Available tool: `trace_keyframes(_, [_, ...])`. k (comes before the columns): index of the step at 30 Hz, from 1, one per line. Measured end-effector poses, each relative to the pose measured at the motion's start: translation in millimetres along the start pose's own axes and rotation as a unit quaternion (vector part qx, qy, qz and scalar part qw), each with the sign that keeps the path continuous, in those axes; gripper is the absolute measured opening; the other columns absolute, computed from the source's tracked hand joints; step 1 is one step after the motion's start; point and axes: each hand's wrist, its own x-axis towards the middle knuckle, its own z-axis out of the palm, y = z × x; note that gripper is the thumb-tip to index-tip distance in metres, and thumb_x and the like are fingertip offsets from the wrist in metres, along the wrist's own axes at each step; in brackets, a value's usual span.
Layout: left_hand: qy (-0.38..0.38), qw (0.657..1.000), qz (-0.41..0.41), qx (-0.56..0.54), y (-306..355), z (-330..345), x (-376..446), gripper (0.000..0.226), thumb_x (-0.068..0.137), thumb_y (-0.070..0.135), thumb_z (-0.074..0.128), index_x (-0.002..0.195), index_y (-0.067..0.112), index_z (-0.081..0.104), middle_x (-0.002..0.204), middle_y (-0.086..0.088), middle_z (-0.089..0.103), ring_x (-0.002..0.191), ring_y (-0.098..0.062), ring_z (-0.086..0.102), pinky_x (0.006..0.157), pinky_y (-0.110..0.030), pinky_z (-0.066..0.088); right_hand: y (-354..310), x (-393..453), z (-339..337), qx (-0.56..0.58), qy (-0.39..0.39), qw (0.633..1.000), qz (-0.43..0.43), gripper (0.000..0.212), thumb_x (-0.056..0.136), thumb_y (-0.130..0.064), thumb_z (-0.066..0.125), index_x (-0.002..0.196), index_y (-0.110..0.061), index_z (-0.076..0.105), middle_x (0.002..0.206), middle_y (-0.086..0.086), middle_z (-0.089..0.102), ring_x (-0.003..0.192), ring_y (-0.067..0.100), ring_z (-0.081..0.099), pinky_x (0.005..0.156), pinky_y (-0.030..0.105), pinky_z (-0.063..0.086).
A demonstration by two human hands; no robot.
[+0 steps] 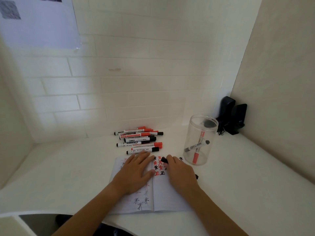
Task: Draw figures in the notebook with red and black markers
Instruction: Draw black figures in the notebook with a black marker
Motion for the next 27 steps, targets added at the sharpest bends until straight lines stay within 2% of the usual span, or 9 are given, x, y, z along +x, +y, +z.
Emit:
trace_keyframes(2, [-0.008, 1.000, 0.004, 0.011, -0.7, 1.1, 2.0, 0.074, 0.095, 0.075, 0.013, 0.159, 0.038, 0.016, 0.166, 0.016, 0.010, 0.152, -0.001, -0.003, 0.124, -0.031, -0.002, 0.8, -2.0, 1.0, 0.004, -0.037, 0.999, 0.018, 0.028, 0.112, -0.037, 0.032, 0.123, -0.021, 0.051, 0.107, -0.003, 0.066, 0.087, 0.019, 0.066, 0.058, 0.027, 0.035])
trace_keyframes(7, [-0.007, 1.000, 0.000, 0.010, 0.5, -1.7, 1.1, 0.070, 0.098, 0.070, 0.023, 0.159, 0.037, 0.016, 0.166, 0.013, 0.012, 0.149, 0.001, -0.002, 0.123, -0.029, -0.004, -0.9, -2.8, -2.3, 0.019, -0.032, 0.999, 0.006, 0.031, 0.110, -0.047, 0.031, 0.124, -0.029, 0.053, 0.098, -0.001, 0.073, 0.080, 0.020, 0.069, 0.060, 0.031, 0.043])
trace_keyframes(11, [-0.010, 1.000, -0.006, -0.005, 0.4, -1.0, 1.8, 0.071, 0.097, 0.072, 0.025, 0.159, 0.037, 0.017, 0.165, 0.013, 0.015, 0.151, -0.003, 0.005, 0.125, -0.032, 0.001, -2.6, 0.4, -7.0, 0.010, -0.070, 0.997, -0.017, 0.032, 0.109, -0.052, 0.029, 0.125, -0.034, 0.051, 0.099, 0.000, 0.074, 0.085, 0.020, 0.070, 0.061, 0.032, 0.042])
trace_keyframes(14, [0.007, 0.999, -0.007, -0.035, -0.5, -0.9, 1.4, 0.070, 0.097, 0.073, 0.029, 0.158, 0.040, 0.019, 0.164, 0.014, 0.021, 0.150, -0.002, 0.010, 0.125, -0.034, 0.009, -2.4, -0.6, -3.3, 0.015, -0.054, 0.998, -0.025, 0.044, 0.104, -0.061, 0.028, 0.127, -0.033, 0.053, 0.095, -0.003, 0.074, 0.082, 0.017, 0.070, 0.057, 0.028, 0.036])
trace_keyframes(17, [0.012, 0.999, -0.006, -0.040, -0.1, -1.5, 0.9, 0.069, 0.097, 0.071, 0.032, 0.157, 0.039, 0.022, 0.164, 0.013, 0.022, 0.150, -0.003, 0.012, 0.125, -0.034, 0.010, -2.9, -3.4, -0.4, 0.029, -0.017, 0.999, -0.019, 0.057, 0.098, -0.068, 0.029, 0.135, -0.028, 0.046, 0.089, -0.007, 0.070, 0.074, 0.013, 0.067, 0.054, 0.025, 0.034])
trace_keyframes(21, [0.003, 0.999, -0.012, -0.040, 1.3, -3.5, 0.6, 0.070, 0.096, 0.069, 0.034, 0.158, 0.036, 0.022, 0.164, 0.012, 0.021, 0.150, -0.004, 0.011, 0.125, -0.032, 0.007, -1.9, -0.4, -1.2, 0.030, -0.015, 0.997, 0.065, 0.038, 0.106, -0.046, 0.039, 0.134, -0.020, 0.040, 0.096, -0.004, 0.066, 0.069, 0.012, 0.052, 0.056, 0.024, 0.037])
trace_keyframes(24, [0.005, 0.999, -0.012, -0.044, 1.0, -3.7, 0.6, 0.072, 0.097, 0.068, 0.036, 0.158, 0.034, 0.023, 0.163, 0.011, 0.023, 0.150, -0.005, 0.014, 0.125, -0.033, 0.010, 0.1, 1.7, 2.3, 0.038, 0.025, 0.991, 0.128, 0.030, 0.103, -0.038, 0.054, 0.121, -0.019, 0.037, 0.079, -0.004, 0.062, 0.057, 0.010, 0.050, 0.046, 0.022, 0.040])
trace_keyframes(27, [0.009, 0.999, -0.013, -0.043, 0.8, -3.6, 1.1, 0.072, 0.096, 0.069, 0.036, 0.157, 0.032, 0.026, 0.163, 0.010, 0.025, 0.149, -0.006, 0.017, 0.124, -0.031, 0.010, 0.9, -1.1, 3.7, 0.085, 0.061, 0.987, 0.125, 0.024, 0.095, -0.020, 0.060, 0.109, -0.017, 0.041, 0.079, -0.002, 0.055, 0.060, 0.013, 0.050, 0.047, 0.024, 0.037])
